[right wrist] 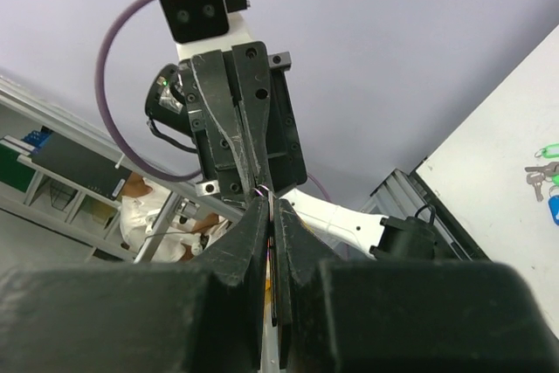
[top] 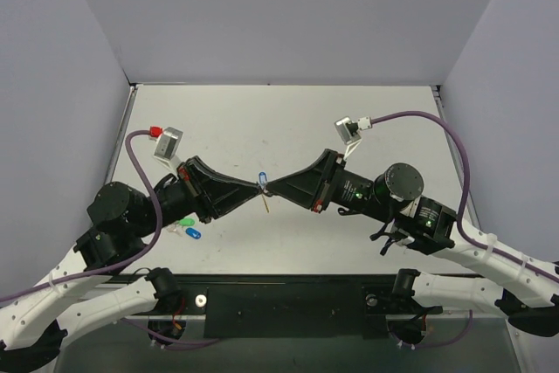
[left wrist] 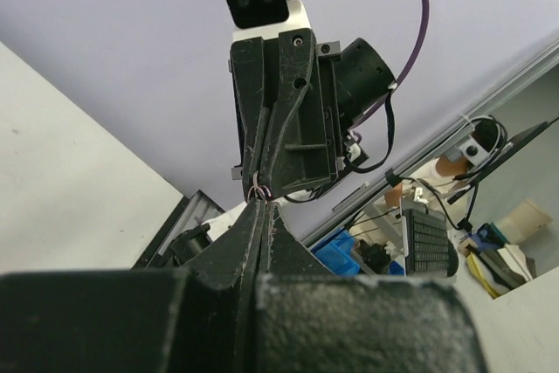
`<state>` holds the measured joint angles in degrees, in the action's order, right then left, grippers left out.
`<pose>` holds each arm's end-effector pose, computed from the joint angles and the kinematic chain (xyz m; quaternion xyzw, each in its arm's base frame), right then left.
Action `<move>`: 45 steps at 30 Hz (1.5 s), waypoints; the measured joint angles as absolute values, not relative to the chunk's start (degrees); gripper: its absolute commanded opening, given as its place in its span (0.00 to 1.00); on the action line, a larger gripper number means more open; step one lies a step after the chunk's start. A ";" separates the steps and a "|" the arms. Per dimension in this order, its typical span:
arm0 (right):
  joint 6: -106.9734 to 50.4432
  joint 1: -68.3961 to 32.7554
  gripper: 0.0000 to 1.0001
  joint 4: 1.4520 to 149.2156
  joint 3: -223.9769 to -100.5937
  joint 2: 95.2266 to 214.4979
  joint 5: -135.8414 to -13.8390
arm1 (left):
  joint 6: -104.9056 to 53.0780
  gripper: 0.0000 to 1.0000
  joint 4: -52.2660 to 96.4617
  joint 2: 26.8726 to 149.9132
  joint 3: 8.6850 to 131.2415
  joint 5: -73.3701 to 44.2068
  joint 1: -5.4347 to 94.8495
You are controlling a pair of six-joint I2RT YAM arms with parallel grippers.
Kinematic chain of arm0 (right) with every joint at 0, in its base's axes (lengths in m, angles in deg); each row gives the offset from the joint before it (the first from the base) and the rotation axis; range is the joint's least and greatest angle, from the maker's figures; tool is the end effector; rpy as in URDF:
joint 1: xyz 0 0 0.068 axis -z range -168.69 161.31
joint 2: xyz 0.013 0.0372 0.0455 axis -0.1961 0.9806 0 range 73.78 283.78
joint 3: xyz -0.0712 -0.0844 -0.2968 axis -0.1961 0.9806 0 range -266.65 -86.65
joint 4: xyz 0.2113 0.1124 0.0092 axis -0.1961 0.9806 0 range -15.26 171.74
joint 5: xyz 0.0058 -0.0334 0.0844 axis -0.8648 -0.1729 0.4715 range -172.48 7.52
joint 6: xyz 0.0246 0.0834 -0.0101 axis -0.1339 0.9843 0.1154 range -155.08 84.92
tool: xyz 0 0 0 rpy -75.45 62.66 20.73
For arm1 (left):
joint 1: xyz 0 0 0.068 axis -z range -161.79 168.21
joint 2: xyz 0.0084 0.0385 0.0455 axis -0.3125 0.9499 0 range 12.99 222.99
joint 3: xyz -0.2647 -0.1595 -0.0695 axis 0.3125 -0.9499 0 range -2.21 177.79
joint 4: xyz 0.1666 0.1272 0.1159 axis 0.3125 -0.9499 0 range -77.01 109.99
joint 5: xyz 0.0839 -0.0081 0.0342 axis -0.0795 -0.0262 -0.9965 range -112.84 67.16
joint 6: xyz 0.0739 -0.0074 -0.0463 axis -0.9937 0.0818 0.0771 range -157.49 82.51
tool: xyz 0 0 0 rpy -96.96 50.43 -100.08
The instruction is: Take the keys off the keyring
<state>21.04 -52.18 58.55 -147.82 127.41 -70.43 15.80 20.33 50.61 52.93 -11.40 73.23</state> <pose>0.0684 0.1733 0.5114 -0.1227 0.5368 0.7486 0.3693 0.0511 -0.0999 0.4721 0.0894 0.5847 -0.6863 0.4233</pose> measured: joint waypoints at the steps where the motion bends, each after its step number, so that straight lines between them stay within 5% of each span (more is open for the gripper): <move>1: 20.84 -52.18 0.00 58.97 -148.04 127.41 -70.21 | 15.08 0.00 18.43 51.07 54.24 -10.75 73.23; 20: 18.09 -52.48 0.00 66.88 -149.09 127.95 -67.91 | 12.39 0.00 6.93 52.54 57.61 -5.54 73.23; 45: 17.43 -52.92 0.00 65.18 -149.13 126.64 -66.49 | 16.26 0.00 12.77 48.73 53.45 -6.50 73.30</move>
<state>17.43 -52.92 65.18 -149.13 126.64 -66.49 16.26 12.77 48.73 53.45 -6.50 73.30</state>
